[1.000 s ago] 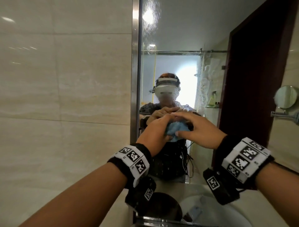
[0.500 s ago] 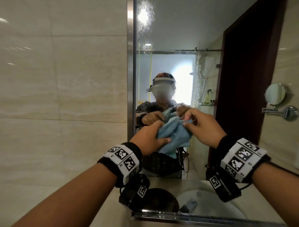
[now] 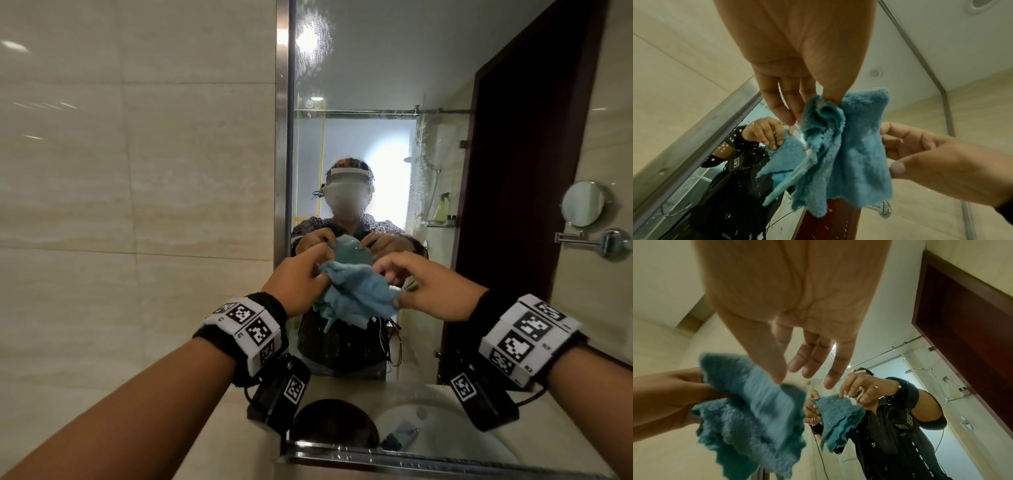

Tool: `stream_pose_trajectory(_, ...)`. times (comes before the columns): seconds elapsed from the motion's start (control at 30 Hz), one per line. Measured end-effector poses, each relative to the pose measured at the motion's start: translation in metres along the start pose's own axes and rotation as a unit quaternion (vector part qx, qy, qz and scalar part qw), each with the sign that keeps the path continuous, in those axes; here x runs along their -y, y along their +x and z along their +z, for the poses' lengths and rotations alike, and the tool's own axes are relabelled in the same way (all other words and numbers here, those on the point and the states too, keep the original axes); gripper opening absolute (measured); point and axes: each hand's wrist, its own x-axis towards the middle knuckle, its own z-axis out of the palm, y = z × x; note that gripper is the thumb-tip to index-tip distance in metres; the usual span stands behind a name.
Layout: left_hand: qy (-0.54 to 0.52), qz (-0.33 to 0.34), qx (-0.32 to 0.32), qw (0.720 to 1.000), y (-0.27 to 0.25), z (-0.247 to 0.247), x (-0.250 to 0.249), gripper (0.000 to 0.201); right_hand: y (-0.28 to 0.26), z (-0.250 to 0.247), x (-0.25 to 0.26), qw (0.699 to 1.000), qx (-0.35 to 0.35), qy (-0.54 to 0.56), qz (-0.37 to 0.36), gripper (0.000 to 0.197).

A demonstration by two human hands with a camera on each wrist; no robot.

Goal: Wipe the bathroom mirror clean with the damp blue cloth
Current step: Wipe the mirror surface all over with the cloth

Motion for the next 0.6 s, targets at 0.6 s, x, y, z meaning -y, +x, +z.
stream_pose_trajectory(0.6,-0.154,0.062,0.027,0.986,-0.002,-0.015,-0.005,0.021,0.02,0.023,0.007,0.996,-0.077,0.023,0.043,0.023)
